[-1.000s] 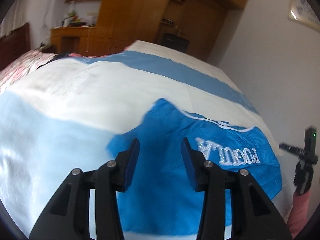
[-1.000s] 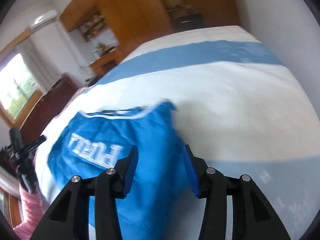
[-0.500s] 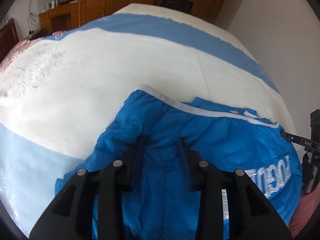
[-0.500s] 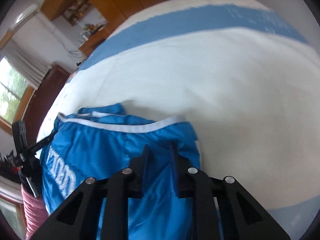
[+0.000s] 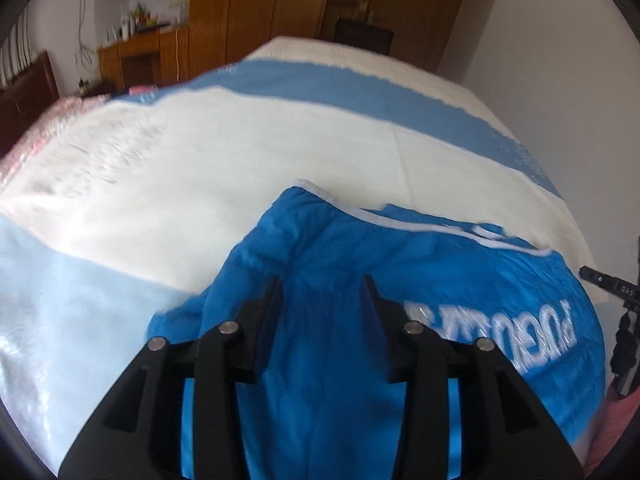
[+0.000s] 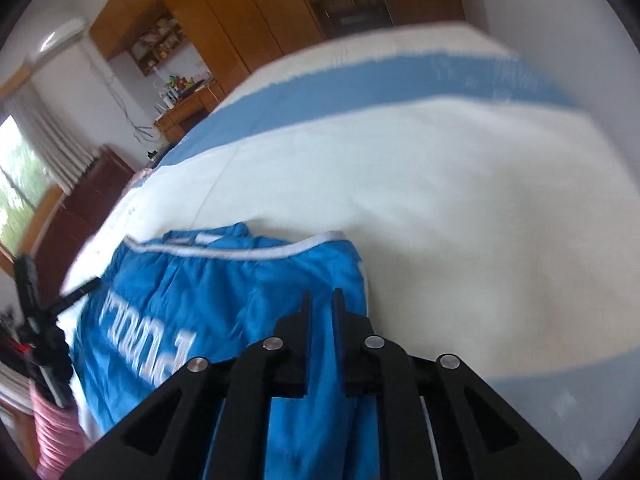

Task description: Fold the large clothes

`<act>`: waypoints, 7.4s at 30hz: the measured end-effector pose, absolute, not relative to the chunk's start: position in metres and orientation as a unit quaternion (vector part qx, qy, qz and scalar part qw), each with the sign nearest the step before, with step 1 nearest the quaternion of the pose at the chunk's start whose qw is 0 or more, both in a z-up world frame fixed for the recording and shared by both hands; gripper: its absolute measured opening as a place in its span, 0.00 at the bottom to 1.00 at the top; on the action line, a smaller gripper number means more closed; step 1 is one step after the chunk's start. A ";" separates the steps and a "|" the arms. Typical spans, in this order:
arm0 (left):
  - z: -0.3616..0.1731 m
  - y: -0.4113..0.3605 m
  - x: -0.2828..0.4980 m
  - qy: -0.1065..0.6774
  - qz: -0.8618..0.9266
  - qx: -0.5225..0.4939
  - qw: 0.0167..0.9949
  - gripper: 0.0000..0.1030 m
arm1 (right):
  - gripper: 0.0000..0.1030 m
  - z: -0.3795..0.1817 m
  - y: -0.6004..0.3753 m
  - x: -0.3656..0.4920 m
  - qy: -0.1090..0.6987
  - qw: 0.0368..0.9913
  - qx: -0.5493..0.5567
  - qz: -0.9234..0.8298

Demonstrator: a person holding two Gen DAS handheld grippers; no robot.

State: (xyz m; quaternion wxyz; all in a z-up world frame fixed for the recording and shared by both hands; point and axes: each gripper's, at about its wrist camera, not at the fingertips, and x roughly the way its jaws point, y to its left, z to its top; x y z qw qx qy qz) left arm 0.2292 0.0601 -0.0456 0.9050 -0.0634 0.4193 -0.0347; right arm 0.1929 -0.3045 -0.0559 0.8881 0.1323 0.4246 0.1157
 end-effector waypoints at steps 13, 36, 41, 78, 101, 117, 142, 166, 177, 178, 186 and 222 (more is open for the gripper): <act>-0.046 0.027 0.110 0.360 -0.027 -0.034 0.932 0.44 | 0.10 -0.058 -0.250 0.079 0.378 0.916 0.070 0.114; -0.084 0.016 0.112 0.375 -0.023 -0.020 0.926 0.48 | 0.05 -0.107 -0.230 0.071 0.364 0.927 0.032 0.080; -0.078 0.011 0.104 0.373 0.003 -0.012 0.928 0.49 | 0.05 -0.108 -0.231 0.071 0.363 0.928 0.031 0.080; -0.092 0.087 0.065 0.387 0.034 -0.212 0.897 0.75 | 0.05 -0.104 -0.234 0.072 0.364 0.927 0.037 0.081; -0.111 0.137 0.091 0.320 -0.043 -0.420 0.848 0.25 | 0.05 -0.104 -0.236 0.073 0.371 0.924 0.050 0.083; -0.149 0.146 0.115 0.348 -0.061 -0.427 0.832 0.28 | 0.05 -0.107 -0.240 0.075 0.366 0.926 0.046 0.084; -0.115 0.137 0.111 0.339 -0.046 -0.386 0.857 0.27 | 0.19 -0.082 -0.250 0.066 0.360 0.924 0.072 0.109; 0.042 -0.098 0.117 0.264 -0.151 -0.087 0.949 0.26 | 0.20 0.023 -0.283 0.010 0.287 0.951 0.054 0.103; 0.007 -0.162 0.132 0.307 -0.199 -0.025 0.930 0.26 | 0.21 0.019 -0.297 0.007 0.299 0.949 0.063 0.079; 0.003 -0.160 0.133 0.310 -0.202 -0.021 0.929 0.26 | 0.21 0.018 -0.298 0.007 0.300 0.948 0.064 0.078; -0.034 -0.174 0.155 0.358 -0.227 -0.008 0.906 0.27 | 0.21 0.012 -0.302 0.019 0.315 0.943 0.073 0.076; -0.041 -0.037 0.165 0.371 -0.154 -0.084 0.912 0.59 | 0.76 -0.042 -0.266 0.161 0.499 0.800 0.244 0.229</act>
